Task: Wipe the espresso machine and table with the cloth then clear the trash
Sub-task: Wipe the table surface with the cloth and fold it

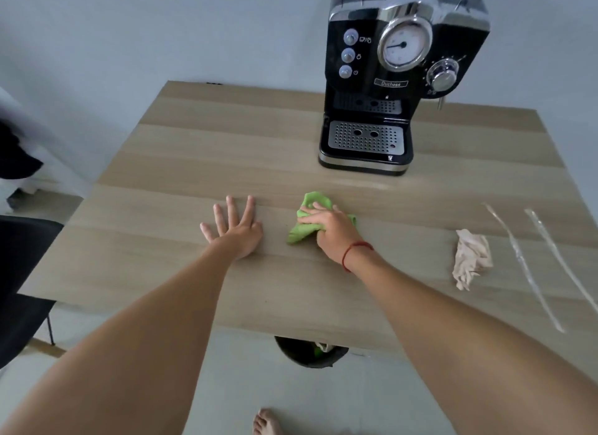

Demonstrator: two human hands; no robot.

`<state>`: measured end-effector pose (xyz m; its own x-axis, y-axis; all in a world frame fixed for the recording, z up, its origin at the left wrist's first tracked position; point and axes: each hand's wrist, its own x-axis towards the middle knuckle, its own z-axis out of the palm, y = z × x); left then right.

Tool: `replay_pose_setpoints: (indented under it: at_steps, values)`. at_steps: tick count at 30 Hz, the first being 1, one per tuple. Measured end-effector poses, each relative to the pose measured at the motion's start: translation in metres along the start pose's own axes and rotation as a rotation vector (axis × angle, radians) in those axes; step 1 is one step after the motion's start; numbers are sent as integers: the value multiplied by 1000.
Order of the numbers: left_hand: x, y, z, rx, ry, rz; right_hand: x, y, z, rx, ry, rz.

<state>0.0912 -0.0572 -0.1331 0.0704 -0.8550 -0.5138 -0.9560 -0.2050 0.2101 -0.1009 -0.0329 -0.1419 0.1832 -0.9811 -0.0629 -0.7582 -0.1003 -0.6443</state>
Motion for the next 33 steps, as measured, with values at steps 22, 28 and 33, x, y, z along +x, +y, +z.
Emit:
replay_pose_setpoints:
  at_steps: [22,28,33]
  values:
    - [1,5,3,-3,28,3,32,33,-36,128,312,161]
    - [2,2,3,-16,16,6,13,7,1,137,67,68]
    - [4,2,3,-14,28,12,15,-20,4,213,178,11]
